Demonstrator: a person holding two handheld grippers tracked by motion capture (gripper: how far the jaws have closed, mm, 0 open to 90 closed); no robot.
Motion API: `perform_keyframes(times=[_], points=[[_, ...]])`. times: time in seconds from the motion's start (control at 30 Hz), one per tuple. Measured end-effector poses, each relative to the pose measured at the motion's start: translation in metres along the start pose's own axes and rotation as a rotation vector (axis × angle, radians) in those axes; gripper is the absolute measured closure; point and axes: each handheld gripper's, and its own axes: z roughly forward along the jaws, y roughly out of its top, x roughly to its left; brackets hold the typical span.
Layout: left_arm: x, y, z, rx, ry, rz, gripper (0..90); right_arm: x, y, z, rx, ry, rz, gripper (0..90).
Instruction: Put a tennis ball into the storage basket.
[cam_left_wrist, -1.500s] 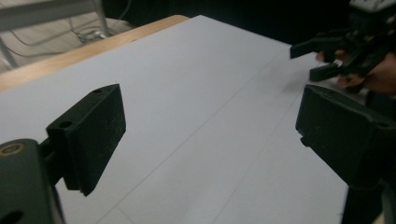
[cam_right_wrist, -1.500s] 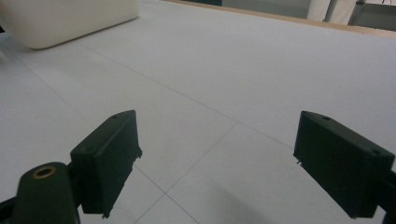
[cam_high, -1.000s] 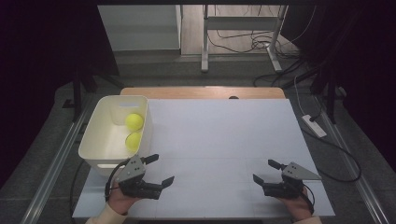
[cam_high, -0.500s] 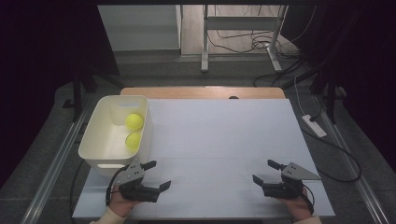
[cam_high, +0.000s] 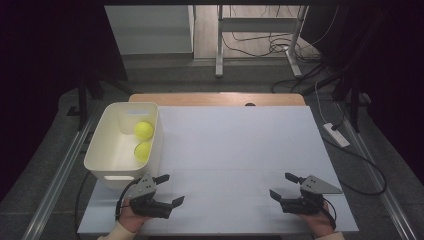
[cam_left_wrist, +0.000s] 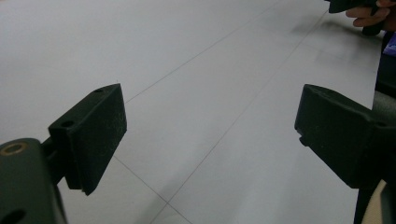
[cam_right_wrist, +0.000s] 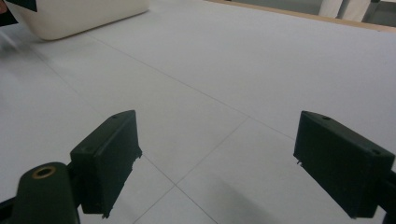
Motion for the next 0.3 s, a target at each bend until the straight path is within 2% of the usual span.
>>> perform_keyframes(times=[0.3], points=[[-0.0011,0.0012,0.0011,-0.001,0.0,0.003,10.2,-0.0003,-0.0002,-0.0015,-0.003,0.005,-0.001,14.3]])
